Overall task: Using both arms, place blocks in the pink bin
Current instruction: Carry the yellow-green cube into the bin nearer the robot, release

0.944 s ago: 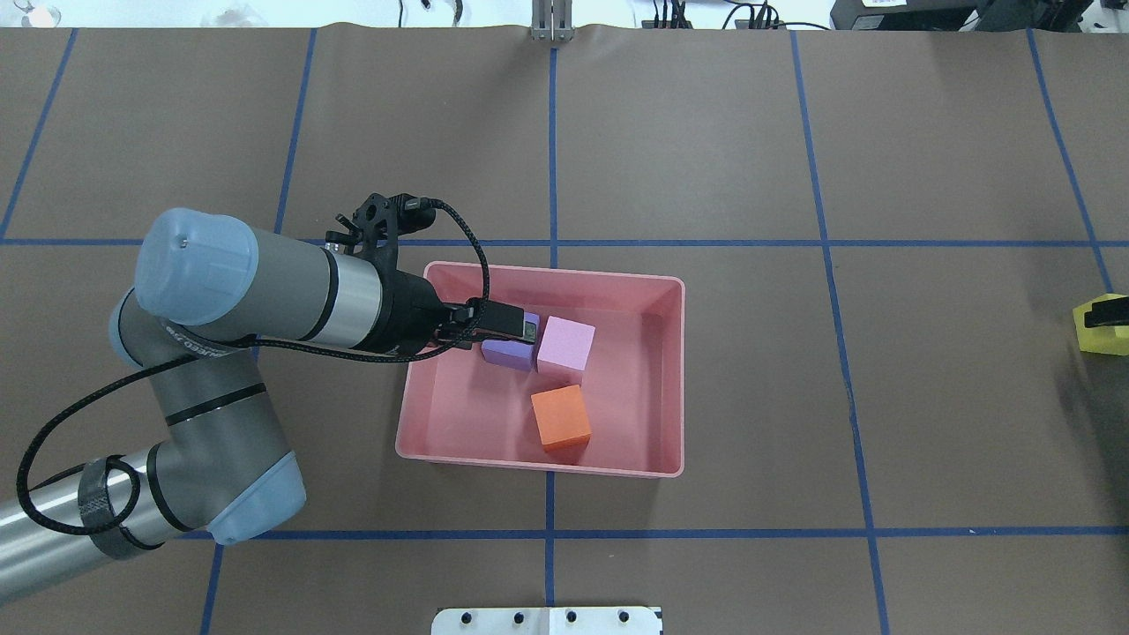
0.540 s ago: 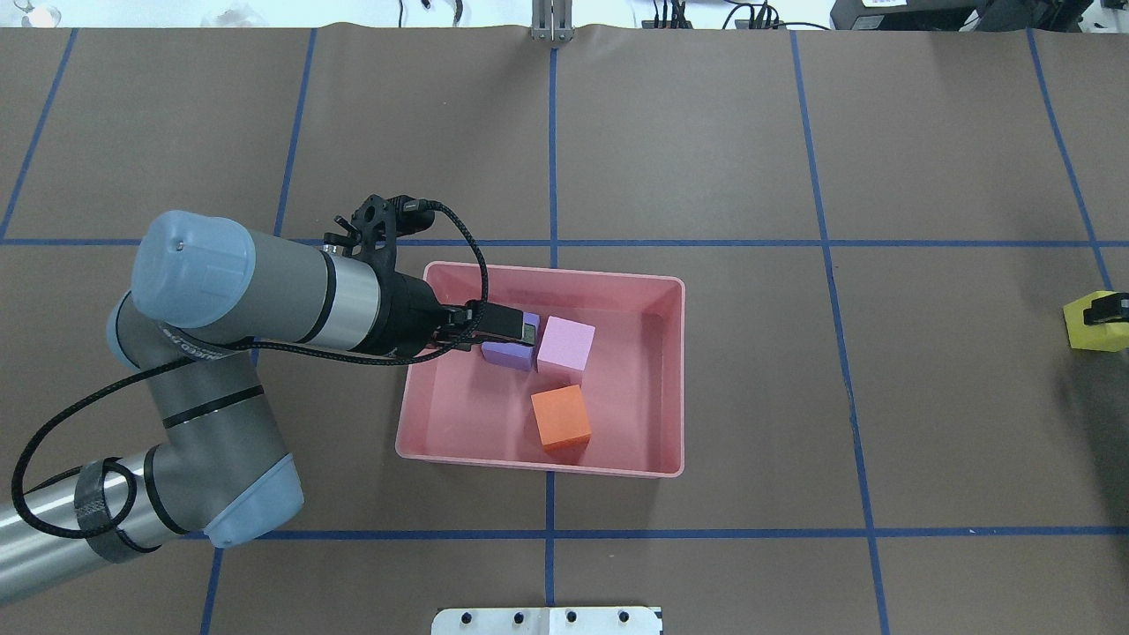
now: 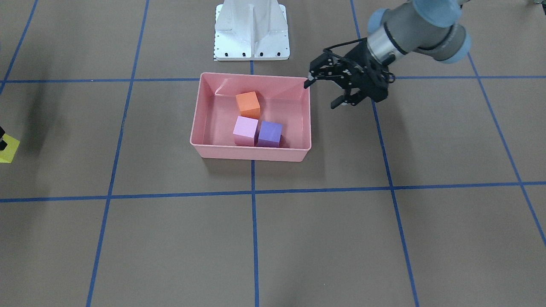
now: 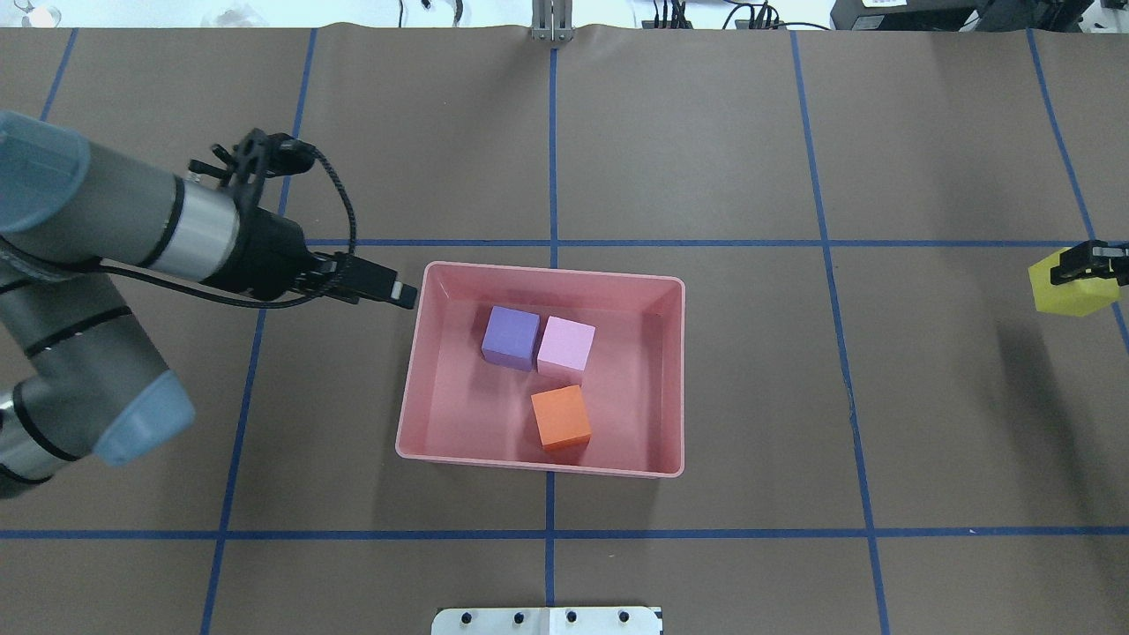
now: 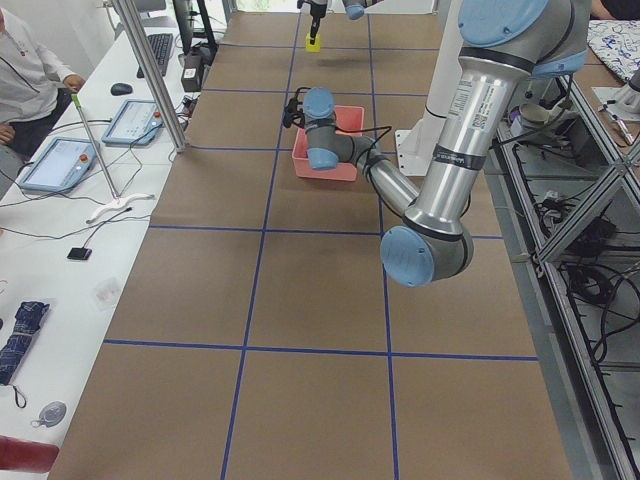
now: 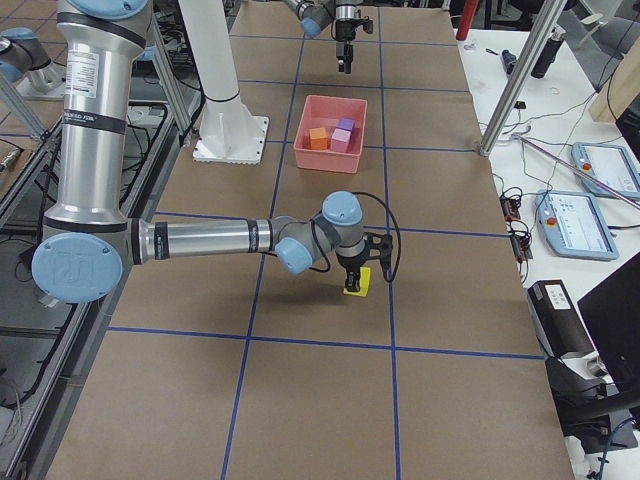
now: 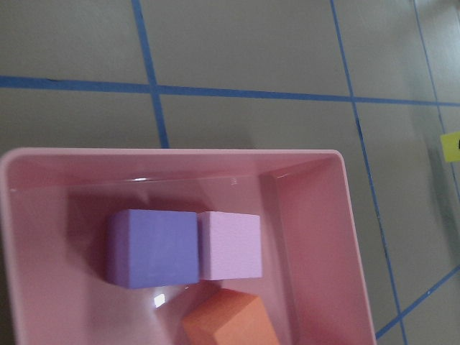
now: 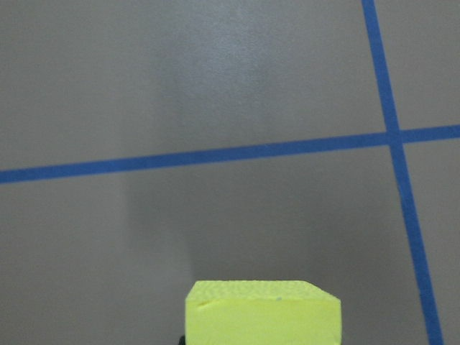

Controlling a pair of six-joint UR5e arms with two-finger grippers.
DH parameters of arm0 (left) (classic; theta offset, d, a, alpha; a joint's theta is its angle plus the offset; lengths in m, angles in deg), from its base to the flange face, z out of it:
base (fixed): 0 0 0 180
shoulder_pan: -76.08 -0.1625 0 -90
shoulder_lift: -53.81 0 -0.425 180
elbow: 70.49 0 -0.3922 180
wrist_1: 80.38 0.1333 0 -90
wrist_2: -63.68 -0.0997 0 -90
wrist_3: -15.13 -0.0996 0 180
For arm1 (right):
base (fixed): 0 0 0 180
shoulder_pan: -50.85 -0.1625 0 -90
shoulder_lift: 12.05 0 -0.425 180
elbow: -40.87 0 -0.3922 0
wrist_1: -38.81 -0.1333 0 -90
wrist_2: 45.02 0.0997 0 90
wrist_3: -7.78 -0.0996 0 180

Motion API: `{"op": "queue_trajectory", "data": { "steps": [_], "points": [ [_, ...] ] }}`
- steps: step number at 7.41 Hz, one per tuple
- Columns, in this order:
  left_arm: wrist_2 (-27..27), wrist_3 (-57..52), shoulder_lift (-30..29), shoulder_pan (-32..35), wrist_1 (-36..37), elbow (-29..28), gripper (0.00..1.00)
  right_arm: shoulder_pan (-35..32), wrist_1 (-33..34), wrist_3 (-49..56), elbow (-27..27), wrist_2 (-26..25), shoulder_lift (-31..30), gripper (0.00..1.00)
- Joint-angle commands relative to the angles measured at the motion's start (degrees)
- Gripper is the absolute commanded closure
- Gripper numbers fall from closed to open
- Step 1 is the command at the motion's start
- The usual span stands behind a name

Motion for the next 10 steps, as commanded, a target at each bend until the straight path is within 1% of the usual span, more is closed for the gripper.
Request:
{"op": "queue_trajectory", "data": {
  "steps": [1,2,3,4,6,7,8,9,10],
  "points": [
    [7.5,-20.8,10.5,11.7,0.1,-0.5,0.00,1.1,12.3,-9.0,-9.3,1.1,5.0,1.00],
    [7.5,-28.0,14.7,14.9,0.2,-1.1,0.00,3.8,12.4,-14.2,-10.4,1.1,7.2,1.00],
    [7.7,-34.3,18.1,18.8,2.3,-1.4,0.00,6.5,12.4,-20.4,-10.5,0.7,10.4,1.00],
    [7.7,-42.2,19.2,22.5,9.0,-1.1,0.00,9.4,12.5,-25.9,-10.6,0.1,13.1,1.00],
    [7.3,-61.0,19.3,29.5,26.0,-1.0,0.00,14.0,12.6,-33.2,-12.5,-1.7,16.3,1.00],
    [7.0,-69.3,19.3,32.4,32.3,-1.4,0.00,16.9,13.2,-37.7,-13.3,-2.9,18.3,1.00],
    [6.9,-75.7,19.3,35.2,37.6,-2.5,0.00,20.3,18.6,-41.0,-14.6,-5.5,22.3,1.00],
    [5.9,-77.3,19.3,37.5,40.6,-4.6,0.00,24.8,27.3,-43.6,-15.8,-10.3,28.8,1.00],
    [4.2,-77.2,19.1,40.0,46.6,-5.4,0.00,29.2,32.1,-48.0,-15.9,-14.4,33.4,1.00]
  ]
}}
